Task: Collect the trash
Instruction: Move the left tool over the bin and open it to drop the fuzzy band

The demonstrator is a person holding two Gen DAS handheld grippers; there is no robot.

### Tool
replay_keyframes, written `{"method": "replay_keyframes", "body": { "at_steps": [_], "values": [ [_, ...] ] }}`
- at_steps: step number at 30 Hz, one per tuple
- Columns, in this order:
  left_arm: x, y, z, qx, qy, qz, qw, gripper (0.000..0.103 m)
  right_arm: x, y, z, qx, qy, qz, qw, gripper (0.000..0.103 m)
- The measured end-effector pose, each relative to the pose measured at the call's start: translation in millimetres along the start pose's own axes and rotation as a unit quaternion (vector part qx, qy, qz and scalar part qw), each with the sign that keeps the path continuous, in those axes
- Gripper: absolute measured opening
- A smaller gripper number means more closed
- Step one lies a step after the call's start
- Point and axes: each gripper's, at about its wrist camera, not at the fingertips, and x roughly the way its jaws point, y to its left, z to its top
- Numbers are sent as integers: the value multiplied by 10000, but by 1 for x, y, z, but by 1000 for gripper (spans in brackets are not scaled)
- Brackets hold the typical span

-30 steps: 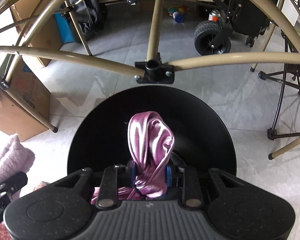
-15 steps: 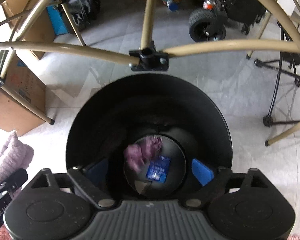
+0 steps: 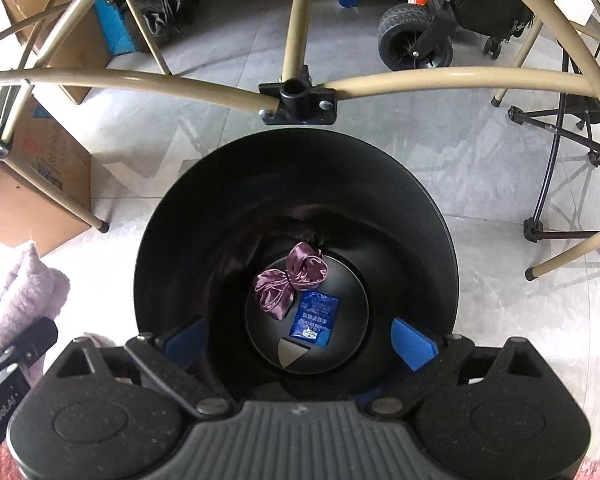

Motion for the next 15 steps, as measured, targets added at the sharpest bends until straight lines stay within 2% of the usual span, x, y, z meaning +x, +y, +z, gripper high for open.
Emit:
{"method": "replay_keyframes", "body": {
  "at_steps": [15],
  "values": [
    [-17, -22, 4, 140, -176, -175, 9996, 36, -25, -19, -4, 122, -280, 66, 9995, 98]
  ]
}}
